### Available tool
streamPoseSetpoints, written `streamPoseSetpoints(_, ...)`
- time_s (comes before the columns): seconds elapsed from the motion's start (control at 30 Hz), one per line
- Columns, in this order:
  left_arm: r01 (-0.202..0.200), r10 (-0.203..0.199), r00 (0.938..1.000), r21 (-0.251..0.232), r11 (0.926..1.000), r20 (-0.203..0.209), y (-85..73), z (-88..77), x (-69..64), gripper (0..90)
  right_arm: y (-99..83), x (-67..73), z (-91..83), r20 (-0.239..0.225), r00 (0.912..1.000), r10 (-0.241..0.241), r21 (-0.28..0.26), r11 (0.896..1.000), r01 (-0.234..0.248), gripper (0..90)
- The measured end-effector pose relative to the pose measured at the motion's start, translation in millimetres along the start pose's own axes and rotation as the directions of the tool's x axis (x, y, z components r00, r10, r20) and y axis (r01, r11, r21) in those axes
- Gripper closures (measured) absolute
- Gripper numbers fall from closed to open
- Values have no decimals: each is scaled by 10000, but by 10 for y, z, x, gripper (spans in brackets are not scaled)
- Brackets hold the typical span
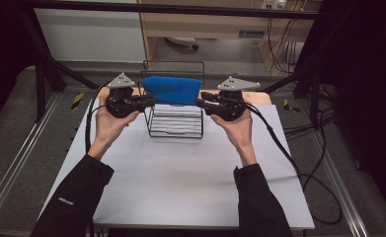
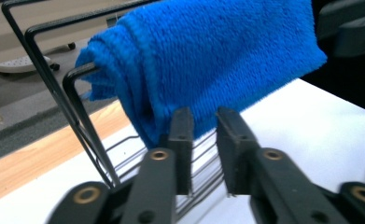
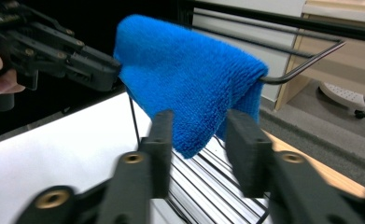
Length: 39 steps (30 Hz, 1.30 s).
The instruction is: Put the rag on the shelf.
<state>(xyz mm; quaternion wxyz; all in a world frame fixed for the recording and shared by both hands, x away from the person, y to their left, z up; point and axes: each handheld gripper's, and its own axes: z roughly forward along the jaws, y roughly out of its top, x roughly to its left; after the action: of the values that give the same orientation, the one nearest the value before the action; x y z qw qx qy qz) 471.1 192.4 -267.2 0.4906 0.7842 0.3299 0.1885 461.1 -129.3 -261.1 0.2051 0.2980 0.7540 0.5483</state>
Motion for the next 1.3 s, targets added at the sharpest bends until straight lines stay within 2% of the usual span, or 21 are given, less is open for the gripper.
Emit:
streamPoseSetpoints(0.17,-85,87,10000,369,9993,-45,-83,-103,-29,547,13,17,-208,102,9999,48,-13,10000,-48,372)
streamPoseSetpoints(0.3,-251,261,9995,582,9980,-169,-205,-163,-45,422,-22,5,-346,137,9998,135,180,9997,-138,284)
streamPoseSetpoints(0.4,-284,301,9993,685,9972,-237,-303,-210,-33,361,-81,-11,-414,174,9994,306,368,9988,-312,211)
streamPoseSetpoints(0.57,-81,95,9998,874,9961,-154,-497,-258,-11,271,-240,-50,-501,314,9987,413,452,9981,-427,116)
streamPoseSetpoints(0.67,-68,96,9996,1093,9940,-250,-645,-272,-14,209,-364,-82,-539,387,9976,575,622,9963,-598,91)
streamPoseSetpoints(0.8,30,8,9994,1066,9943,-357,-881,-284,-11,158,-570,-123,-579,415,9943,979,803,9916,-1010,49)
streamPoseSetpoints(0.9,308,-267,9988,1053,9940,-405,-1069,-284,-4,111,-754,-149,-608,507,9918,1169,827,9892,-1208,38)
streamPoseSetpoints(1.1,765,-715,9961,1035,9917,-520,-1411,-308,34,88,-1122,-183,-662,572,9887,1387,1191,9823,-1447,9)
streamPoseSetpoints(1.3,925,-867,9947,1108,9895,-558,-1698,-383,41,88,-1478,-199,-733,448,9824,1813,1591,9695,-1862,8)
